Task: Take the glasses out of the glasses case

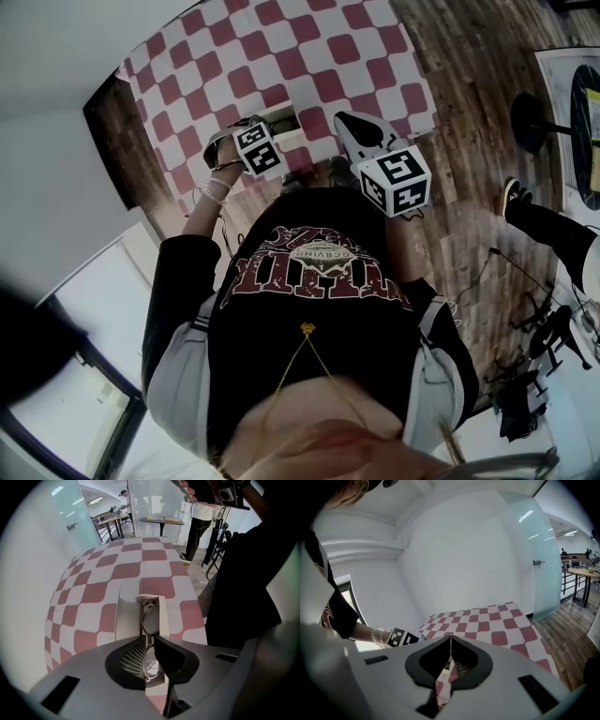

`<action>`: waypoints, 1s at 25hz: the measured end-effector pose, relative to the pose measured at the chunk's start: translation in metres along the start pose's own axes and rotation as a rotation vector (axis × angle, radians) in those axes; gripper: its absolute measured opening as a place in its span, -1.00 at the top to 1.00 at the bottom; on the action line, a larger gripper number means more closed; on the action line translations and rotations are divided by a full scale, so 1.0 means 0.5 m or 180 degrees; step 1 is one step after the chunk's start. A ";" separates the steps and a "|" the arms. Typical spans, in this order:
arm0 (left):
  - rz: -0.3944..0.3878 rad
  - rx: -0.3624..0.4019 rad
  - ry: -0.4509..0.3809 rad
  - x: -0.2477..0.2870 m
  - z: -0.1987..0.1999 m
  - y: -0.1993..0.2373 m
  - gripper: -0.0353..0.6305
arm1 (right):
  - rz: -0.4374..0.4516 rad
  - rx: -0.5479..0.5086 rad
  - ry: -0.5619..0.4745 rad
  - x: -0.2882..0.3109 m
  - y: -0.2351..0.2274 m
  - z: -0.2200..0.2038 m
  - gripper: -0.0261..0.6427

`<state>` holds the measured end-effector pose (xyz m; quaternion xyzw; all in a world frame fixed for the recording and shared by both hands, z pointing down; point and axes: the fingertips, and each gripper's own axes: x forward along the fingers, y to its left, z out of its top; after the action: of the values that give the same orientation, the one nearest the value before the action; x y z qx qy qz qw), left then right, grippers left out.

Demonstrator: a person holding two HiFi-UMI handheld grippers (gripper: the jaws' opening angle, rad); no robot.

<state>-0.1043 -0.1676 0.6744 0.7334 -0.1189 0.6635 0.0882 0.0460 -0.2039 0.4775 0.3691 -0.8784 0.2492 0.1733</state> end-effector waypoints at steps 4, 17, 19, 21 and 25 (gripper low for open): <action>-0.0102 0.0083 0.0238 0.007 -0.001 -0.002 0.72 | -0.0012 0.0035 -0.0001 -0.002 -0.009 -0.004 0.86; -0.0248 -0.0141 0.0350 0.002 0.001 -0.003 0.80 | 0.0031 0.0037 -0.0001 -0.005 -0.031 -0.006 0.86; -0.0210 -0.0176 0.0301 -0.001 0.001 -0.003 0.81 | 0.0039 0.0013 0.0011 -0.005 -0.032 -0.007 0.86; -0.0182 -0.0218 0.0254 -0.004 0.002 -0.002 0.81 | 0.0049 -0.0003 0.0019 -0.005 -0.032 -0.007 0.86; -0.0143 -0.0259 0.0204 -0.009 0.002 0.000 0.81 | 0.0076 -0.0029 0.0034 -0.001 -0.028 -0.007 0.86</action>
<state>-0.1036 -0.1679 0.6698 0.7100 -0.1264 0.6792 0.1365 0.0572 -0.2100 0.4842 0.3564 -0.8830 0.2493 0.1766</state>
